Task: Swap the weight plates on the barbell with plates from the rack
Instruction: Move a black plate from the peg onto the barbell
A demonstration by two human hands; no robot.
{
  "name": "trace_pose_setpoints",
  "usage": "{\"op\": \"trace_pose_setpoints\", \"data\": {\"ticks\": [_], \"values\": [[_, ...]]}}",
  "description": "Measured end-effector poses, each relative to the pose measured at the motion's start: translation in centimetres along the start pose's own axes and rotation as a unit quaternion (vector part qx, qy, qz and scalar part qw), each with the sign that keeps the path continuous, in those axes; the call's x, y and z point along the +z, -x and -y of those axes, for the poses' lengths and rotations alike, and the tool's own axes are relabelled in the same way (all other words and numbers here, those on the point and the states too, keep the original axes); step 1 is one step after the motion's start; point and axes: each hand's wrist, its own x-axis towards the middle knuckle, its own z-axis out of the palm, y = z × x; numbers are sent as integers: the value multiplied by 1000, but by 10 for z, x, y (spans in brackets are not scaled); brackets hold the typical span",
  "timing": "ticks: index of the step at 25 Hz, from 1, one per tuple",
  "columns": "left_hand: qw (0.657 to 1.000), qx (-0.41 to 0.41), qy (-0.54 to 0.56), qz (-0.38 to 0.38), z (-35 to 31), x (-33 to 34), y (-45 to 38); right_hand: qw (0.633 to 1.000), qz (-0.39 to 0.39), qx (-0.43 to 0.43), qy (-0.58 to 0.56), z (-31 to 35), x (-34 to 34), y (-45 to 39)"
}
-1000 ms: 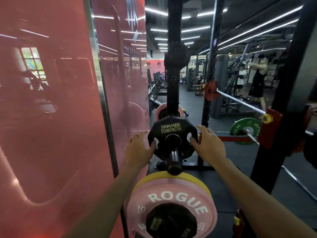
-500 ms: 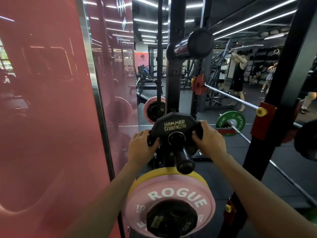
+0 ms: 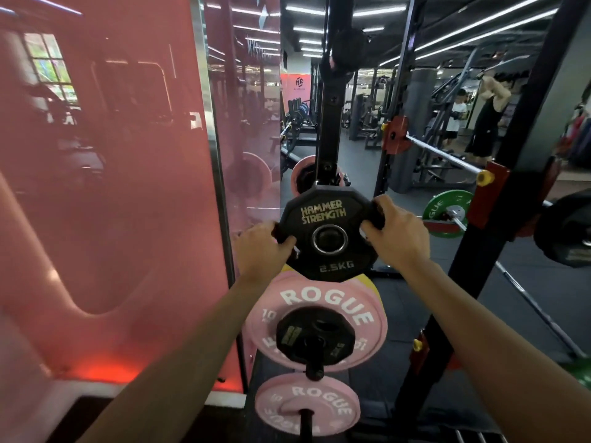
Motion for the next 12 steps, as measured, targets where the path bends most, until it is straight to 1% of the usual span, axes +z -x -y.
{"op": "trace_pose_setpoints", "data": {"ticks": [2, 6, 9, 12], "values": [[998, -2, -59, -35, -8, -24, 29, 999, 0, -31, 11, 4, -15, 20], [995, -8, -91, -32, -22, -65, 81, 999, 14, -43, 17, 13, -40, 65], [996, -2, -87, -34, -35, -90, 94, 1000, 15, -23, 7, 20, -59, 93], [998, 20, -48, -24, -49, -106, 101, 1000, -5, 8, 11, 24, -80, 116]]}}
